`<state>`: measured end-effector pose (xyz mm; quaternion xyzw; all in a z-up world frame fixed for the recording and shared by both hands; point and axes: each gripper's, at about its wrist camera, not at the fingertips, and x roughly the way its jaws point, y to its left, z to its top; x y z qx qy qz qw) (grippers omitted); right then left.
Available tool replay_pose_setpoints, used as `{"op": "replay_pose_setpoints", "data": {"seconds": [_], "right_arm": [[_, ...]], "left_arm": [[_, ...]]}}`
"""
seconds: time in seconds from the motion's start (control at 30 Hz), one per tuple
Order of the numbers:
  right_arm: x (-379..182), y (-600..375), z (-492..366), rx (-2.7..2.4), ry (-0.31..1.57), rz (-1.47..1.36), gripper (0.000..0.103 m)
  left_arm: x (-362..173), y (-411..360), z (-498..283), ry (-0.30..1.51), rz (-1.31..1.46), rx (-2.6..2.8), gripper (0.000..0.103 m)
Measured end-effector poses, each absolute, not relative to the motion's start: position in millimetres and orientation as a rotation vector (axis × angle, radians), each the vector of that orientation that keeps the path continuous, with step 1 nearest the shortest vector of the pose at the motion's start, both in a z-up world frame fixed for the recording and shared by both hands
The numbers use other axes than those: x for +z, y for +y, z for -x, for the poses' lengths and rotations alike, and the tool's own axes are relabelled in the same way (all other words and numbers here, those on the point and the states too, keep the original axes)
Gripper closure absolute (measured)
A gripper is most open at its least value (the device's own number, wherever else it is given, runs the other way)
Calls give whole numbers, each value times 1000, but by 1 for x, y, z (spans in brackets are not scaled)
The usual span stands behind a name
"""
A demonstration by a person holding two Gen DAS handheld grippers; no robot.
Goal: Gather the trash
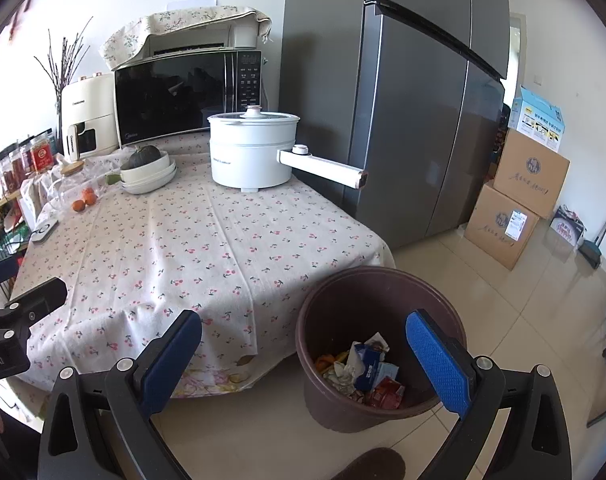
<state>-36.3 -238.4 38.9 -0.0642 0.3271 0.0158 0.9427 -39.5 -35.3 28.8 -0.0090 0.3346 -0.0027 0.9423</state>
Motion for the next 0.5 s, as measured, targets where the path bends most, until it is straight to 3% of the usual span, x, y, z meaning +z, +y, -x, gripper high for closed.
{"op": "replay_pose_setpoints", "data": {"seconds": [0.5], "right_arm": [[46,-235,41,48,626,118,0]], "left_arm": [[28,-38,41,691,9,8,0]]}}
